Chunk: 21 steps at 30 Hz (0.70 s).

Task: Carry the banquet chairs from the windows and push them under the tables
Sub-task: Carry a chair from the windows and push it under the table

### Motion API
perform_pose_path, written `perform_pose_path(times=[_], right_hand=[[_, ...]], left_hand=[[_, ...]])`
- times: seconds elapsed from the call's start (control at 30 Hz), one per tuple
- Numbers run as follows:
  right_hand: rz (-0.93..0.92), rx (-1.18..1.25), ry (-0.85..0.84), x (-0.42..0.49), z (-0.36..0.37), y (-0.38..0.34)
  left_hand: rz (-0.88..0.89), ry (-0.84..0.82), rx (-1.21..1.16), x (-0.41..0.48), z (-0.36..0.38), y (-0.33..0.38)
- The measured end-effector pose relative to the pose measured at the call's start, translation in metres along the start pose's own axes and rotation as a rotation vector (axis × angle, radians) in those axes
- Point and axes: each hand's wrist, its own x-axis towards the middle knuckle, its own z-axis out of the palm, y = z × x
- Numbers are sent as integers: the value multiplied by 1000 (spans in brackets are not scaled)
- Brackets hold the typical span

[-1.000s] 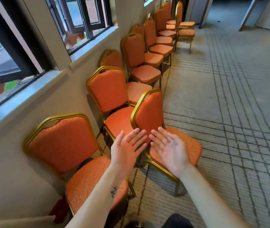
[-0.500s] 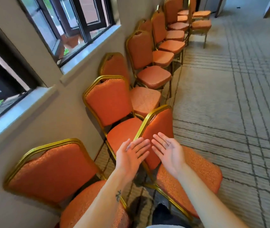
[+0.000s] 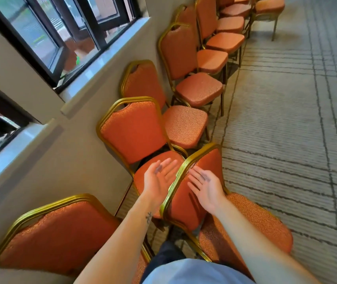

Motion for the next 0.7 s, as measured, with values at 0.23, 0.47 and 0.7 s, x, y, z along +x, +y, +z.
perform_pose_path(times=[0.23, 0.47, 0.7], right_hand=[[70, 110, 139, 43, -1, -2], [69, 143, 242, 70, 17, 6], [-23, 102, 414, 80, 33, 19]], left_hand=[[-113, -32, 150, 63, 14, 14], [-327, -131, 244, 118, 20, 20], [-410, -340, 380, 152, 22, 30]])
